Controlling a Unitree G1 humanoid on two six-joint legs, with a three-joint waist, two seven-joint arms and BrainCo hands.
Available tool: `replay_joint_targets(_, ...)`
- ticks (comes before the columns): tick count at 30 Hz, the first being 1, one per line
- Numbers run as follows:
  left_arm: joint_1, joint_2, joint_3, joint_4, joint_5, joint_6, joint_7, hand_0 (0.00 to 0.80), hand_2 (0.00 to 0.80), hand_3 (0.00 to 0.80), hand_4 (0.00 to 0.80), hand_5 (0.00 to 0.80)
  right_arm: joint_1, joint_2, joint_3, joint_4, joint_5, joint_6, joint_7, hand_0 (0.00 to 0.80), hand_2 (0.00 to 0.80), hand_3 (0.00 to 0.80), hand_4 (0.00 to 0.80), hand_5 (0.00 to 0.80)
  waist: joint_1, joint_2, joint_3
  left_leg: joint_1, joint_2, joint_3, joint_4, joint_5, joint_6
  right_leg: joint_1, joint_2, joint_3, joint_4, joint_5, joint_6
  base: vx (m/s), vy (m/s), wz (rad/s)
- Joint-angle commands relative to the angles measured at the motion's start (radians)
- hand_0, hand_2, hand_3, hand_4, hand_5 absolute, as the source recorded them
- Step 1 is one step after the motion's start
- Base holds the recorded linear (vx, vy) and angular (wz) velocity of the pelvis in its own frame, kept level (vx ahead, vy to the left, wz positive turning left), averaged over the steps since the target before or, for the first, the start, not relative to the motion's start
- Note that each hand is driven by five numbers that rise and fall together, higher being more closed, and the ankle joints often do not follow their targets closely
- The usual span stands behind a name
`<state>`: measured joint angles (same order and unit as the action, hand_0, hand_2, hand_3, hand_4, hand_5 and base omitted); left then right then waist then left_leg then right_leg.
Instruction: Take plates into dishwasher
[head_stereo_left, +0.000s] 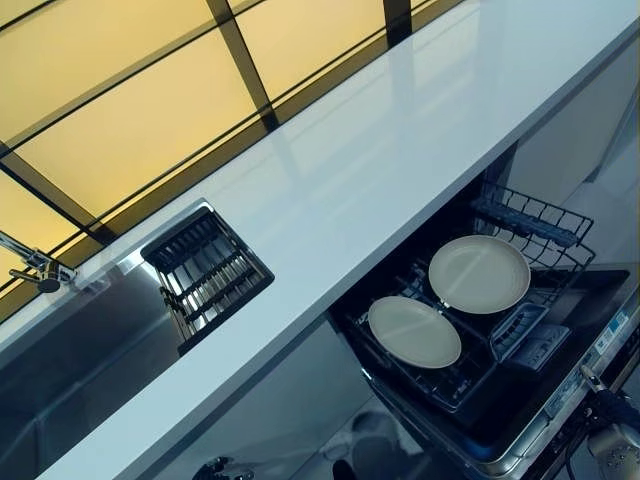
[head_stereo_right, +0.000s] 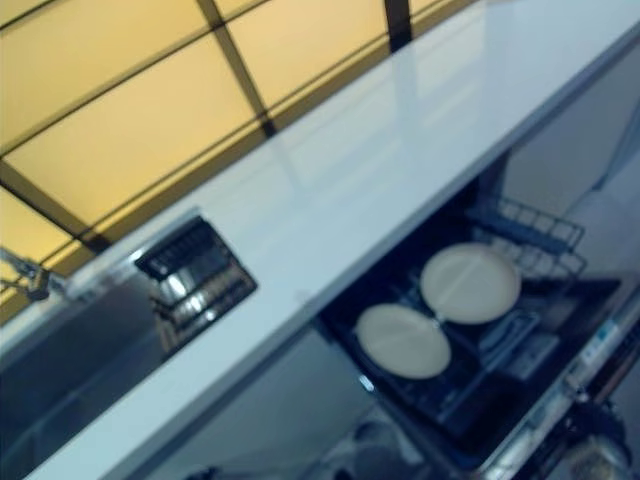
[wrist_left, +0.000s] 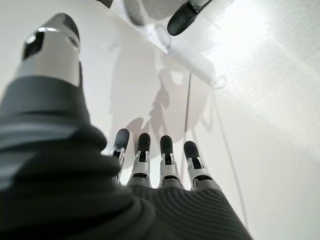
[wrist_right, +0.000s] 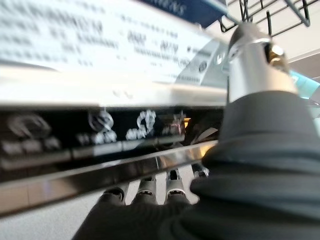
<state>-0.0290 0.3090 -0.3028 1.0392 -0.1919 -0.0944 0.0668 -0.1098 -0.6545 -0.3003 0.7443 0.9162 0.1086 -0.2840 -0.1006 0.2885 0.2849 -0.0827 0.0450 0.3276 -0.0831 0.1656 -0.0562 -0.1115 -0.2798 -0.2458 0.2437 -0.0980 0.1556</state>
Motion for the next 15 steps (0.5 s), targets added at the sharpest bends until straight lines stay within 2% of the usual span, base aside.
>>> replay_joint_targets(1,-0.106,0.007,-0.003,-0.008,-0.060,-0.035,0.028,0.000,0.000,0.000,0.000,0.000,-0.126,-0.016,0.056,0.013,0.027,-0.045,0.050,0.000,0.000,0.000,0.000,0.000,0.018,-0.004,0.048,-0.045,0.046,-0.018,0.051,0.001,-0.069,-0.053,-0.025,-0.032,0.132,-0.068,-0.071,-0.090,-0.010,-0.07)
replay_joint_targets(7,-0.110,0.007,-0.017,-0.038,-0.071,-0.051,0.030,0.000,0.000,0.000,0.000,0.000,-0.195,-0.002,0.126,0.023,0.004,-0.065,0.066,0.000,0.000,0.000,0.000,0.000,0.023,0.021,0.090,-0.089,0.050,-0.011,0.068,0.006,-0.068,-0.134,-0.030,-0.028,0.205,-0.089,-0.083,-0.075,-0.005,-0.10)
replay_joint_targets(13,-0.114,0.011,-0.034,-0.074,-0.071,-0.052,0.033,0.000,0.000,0.000,0.000,0.000,-0.252,0.001,0.176,0.037,-0.034,-0.104,0.132,0.000,0.000,0.000,0.000,0.000,0.036,0.031,0.123,-0.115,0.057,-0.003,0.078,0.008,-0.066,-0.177,-0.031,-0.036,0.240,-0.096,-0.087,-0.048,-0.012,-0.14)
replay_joint_targets(15,-0.115,0.011,-0.040,-0.091,-0.070,-0.044,0.036,0.000,0.000,0.000,0.000,0.000,-0.272,0.004,0.205,-0.008,-0.048,-0.109,0.141,0.000,0.000,0.000,0.000,0.000,0.039,0.030,0.132,-0.121,0.060,0.003,0.081,0.006,-0.065,-0.191,-0.035,-0.041,0.247,-0.094,-0.086,-0.033,0.010,-0.16)
